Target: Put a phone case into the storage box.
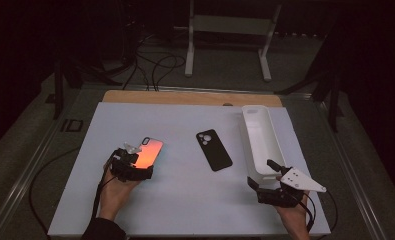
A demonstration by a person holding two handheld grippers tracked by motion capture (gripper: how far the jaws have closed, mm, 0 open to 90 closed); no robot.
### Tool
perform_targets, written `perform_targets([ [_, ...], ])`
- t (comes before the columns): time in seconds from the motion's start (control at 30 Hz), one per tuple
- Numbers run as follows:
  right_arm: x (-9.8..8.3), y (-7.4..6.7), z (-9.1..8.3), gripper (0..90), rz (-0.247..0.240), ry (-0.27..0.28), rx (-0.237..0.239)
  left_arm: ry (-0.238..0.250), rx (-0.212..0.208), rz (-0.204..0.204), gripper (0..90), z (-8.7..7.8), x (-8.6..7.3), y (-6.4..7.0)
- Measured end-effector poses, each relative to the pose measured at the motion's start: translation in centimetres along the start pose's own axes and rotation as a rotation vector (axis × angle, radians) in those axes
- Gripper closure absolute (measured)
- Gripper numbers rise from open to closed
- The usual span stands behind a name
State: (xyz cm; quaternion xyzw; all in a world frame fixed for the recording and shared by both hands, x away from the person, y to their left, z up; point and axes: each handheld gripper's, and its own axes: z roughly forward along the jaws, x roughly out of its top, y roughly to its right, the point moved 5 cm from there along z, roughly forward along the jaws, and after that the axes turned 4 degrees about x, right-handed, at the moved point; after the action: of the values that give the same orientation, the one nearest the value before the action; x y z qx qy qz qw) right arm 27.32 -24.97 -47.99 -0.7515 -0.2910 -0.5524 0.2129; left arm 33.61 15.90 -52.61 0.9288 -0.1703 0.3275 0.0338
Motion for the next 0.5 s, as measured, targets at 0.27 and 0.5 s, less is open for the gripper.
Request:
perform_targets([
  [0.27,1.0,0.3,0.4,10.0,0.02,-0.021,0.035,0.107,-0.012,0.02,17.0,-1.7,0.4,0.1],
  [0.5,2.1,0.9,1.3,9.9,0.049,-0.055,0.088,0.204,-0.03,0.047,16.9,-3.0,0.6,0.6],
])
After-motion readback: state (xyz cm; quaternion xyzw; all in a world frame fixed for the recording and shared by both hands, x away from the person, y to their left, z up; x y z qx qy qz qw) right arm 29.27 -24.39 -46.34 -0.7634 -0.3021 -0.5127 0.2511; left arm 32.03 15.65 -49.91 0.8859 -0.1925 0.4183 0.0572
